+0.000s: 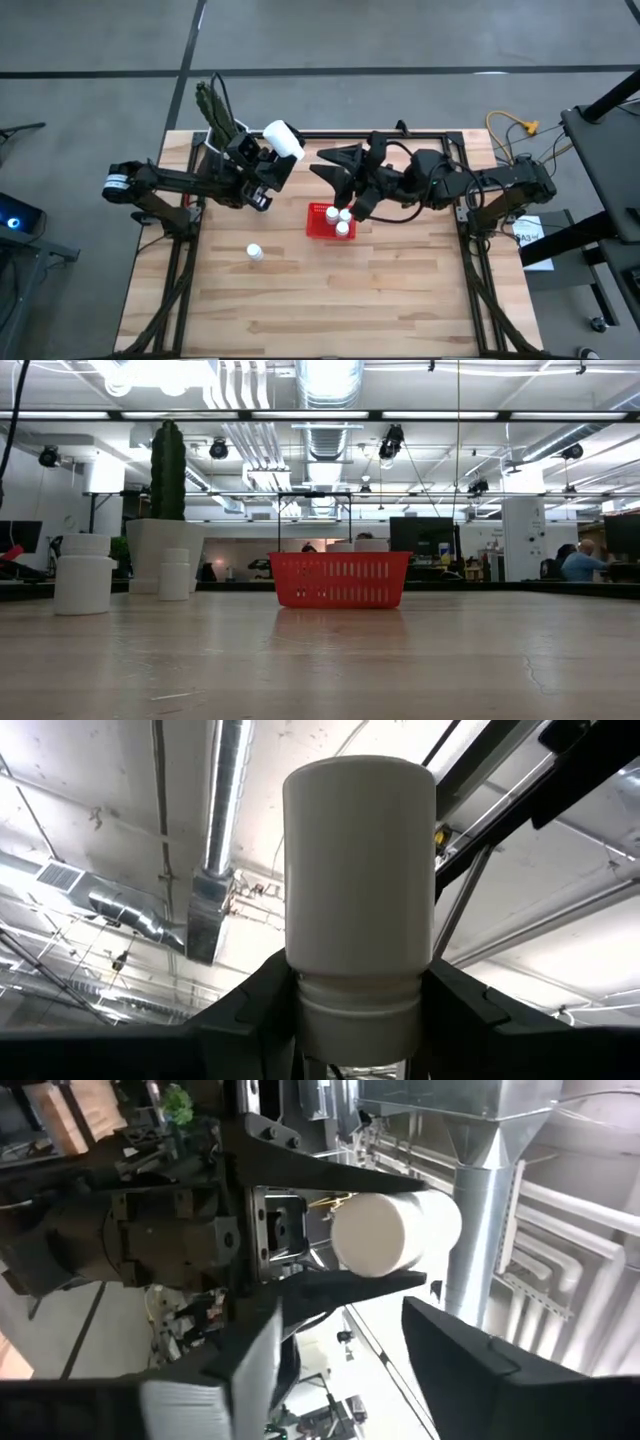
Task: Pick and place pill bottles into a basket
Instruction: Put the white pill bottle into the red bin
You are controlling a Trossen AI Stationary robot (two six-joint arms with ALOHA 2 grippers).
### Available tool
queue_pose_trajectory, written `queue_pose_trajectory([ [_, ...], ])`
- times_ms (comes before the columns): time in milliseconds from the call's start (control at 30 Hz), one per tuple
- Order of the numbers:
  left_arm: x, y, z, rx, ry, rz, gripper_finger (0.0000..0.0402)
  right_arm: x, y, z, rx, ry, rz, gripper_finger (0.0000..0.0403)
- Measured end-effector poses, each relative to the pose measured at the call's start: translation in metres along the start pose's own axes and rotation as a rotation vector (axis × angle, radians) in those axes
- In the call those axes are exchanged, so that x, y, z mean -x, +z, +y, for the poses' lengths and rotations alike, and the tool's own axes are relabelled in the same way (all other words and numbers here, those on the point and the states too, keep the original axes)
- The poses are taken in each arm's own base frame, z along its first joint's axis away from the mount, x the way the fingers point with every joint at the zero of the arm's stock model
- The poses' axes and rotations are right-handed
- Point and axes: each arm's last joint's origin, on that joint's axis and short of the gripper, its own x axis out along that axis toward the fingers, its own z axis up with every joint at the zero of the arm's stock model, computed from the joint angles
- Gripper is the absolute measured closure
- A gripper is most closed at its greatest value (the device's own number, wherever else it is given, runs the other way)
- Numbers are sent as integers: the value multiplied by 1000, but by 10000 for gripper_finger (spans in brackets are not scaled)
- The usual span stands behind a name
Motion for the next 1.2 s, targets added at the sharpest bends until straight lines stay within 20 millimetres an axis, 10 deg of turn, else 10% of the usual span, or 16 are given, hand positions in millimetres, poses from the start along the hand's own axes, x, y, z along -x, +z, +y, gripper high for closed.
queue_pose_trajectory([
  [467,0,-5,2,1,18,48,253,0,0,-3,3,-32,-2,59],
  [1200,-1,-1,0,5,1,80,255,-4,3,2,54,-46,-83,51],
])
